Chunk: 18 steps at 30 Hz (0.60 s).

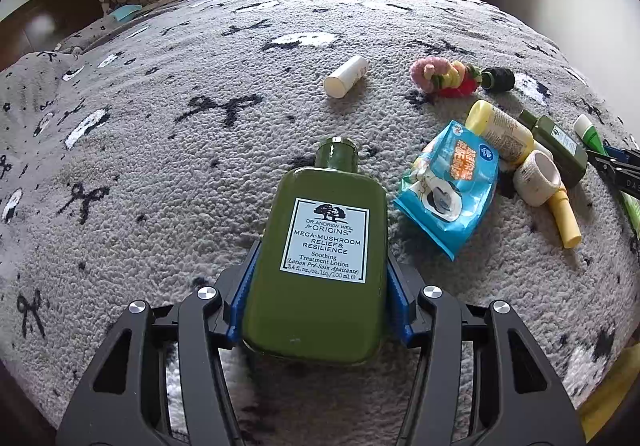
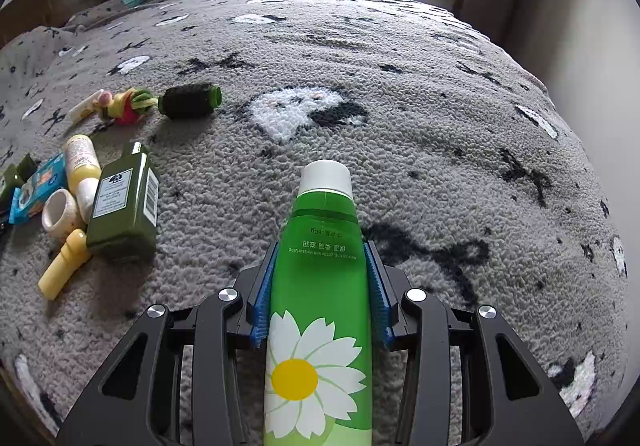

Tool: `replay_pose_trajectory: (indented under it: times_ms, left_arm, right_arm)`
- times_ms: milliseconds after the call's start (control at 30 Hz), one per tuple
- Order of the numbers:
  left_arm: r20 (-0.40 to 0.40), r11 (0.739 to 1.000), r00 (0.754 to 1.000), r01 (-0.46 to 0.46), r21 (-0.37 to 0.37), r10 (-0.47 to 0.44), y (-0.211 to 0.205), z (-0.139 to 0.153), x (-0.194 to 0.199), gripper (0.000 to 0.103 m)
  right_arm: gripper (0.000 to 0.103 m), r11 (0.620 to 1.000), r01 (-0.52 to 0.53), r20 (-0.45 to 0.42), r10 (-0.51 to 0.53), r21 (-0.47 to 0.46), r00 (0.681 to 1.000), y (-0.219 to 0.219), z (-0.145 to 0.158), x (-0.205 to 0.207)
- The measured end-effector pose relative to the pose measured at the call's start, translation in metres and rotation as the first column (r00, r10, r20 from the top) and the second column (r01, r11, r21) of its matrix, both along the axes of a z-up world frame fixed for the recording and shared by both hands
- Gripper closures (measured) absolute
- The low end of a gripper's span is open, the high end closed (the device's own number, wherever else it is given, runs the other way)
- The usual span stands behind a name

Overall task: Collect trash
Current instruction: 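Carry the green tube and green bottle down to the bin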

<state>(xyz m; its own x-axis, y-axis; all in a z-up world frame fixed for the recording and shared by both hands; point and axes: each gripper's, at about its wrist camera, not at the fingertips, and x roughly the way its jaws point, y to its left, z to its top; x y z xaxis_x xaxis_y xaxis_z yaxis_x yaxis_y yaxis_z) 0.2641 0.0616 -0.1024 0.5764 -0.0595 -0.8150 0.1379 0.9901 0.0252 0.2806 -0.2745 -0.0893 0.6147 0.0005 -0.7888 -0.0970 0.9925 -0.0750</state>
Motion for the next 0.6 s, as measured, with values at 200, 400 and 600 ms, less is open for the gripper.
replay_pose_trajectory:
  times_ms: [200, 400, 600]
  left_arm:
    - [0.002, 1.000, 1.000, 0.005, -0.008, -0.005, 0.002, 0.003, -0.024, 0.054]
    - [0.038, 1.000, 0.999, 0.014, -0.026, -0.013, 0.000, 0.009, -0.069, 0.056]
    - [0.155, 0.999, 0.988, 0.008, -0.046, 0.000, -0.003, 0.036, -0.123, 0.056]
  right_arm:
    - [0.061, 1.000, -0.008, 0.004, 0.008, -0.005, 1.000, -0.007, 0.004, -0.034]
    - [0.061, 1.000, -0.011, 0.067, 0.012, -0.020, 0.998, -0.011, 0.012, -0.082]
    - [0.061, 1.000, 0.000, 0.214, 0.006, -0.026, 0.977, -0.013, 0.044, -0.138]
